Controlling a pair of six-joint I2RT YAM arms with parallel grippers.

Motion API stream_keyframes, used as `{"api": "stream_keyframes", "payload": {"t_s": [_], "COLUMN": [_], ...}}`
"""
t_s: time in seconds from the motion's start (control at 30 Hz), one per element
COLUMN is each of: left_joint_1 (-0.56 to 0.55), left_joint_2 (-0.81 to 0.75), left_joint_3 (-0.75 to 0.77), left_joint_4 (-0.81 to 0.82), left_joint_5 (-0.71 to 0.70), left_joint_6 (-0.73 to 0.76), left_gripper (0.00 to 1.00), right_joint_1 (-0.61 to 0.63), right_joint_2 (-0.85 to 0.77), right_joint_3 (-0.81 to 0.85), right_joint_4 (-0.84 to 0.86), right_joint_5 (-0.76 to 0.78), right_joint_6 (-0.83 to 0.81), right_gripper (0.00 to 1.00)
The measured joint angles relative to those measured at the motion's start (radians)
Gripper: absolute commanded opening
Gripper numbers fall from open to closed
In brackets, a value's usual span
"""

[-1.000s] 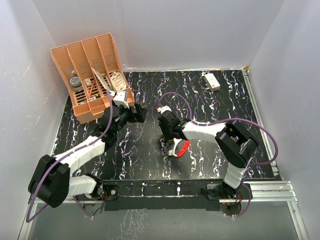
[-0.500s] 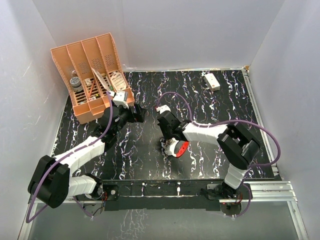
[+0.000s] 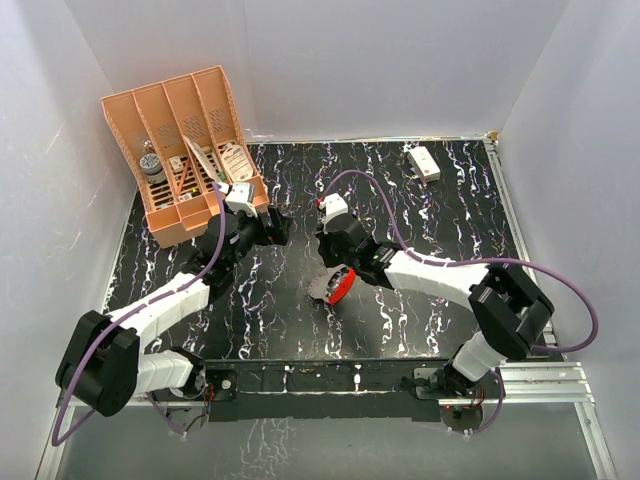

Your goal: Put the keys on the keyring

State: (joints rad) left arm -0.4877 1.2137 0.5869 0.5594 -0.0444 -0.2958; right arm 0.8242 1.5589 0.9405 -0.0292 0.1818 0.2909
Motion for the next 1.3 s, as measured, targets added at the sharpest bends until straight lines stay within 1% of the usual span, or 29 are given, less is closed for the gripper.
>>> {"api": "stream_keyframes", "payload": {"t_s": [0.23, 0.53, 0.8, 1.13, 1.3], "left_joint_1": [0.000, 0.000, 0.000, 0.000, 0.000], "left_joint_2": [-0.007, -0.009, -0.009, -0.009, -0.018], "left_joint_3": [-0.024, -0.044, -0.045, -0.055, -0.103], "left_joint_4": [0.010, 0.018, 0.017, 0.046, 0.083], "left_joint_5": [0.005, 0.008, 0.008, 0.051, 0.084], "left_joint_6": [-0.001, -0.003, -0.004, -0.011, -0.016], "left_gripper": [0.99, 0.99, 0.99, 0.99, 0.99], "right_joint_1": [0.000, 0.000, 0.000, 0.000, 0.000], "right_joint_2": [-0.003, -0.020, -0.074, -0.077, -0.025], "right_joint_3": [-0.018, -0.087, -0.151, -0.155, -0.128], "right_joint_4": [0.013, 0.012, 0.012, 0.015, 0.015], "right_joint_5": [0.010, 0.030, 0.032, 0.032, 0.034], "right_joint_6": [0.000, 0.003, 0.011, 0.029, 0.031], "right_gripper": [0.00, 0.00, 0.00, 0.00, 0.00]}}
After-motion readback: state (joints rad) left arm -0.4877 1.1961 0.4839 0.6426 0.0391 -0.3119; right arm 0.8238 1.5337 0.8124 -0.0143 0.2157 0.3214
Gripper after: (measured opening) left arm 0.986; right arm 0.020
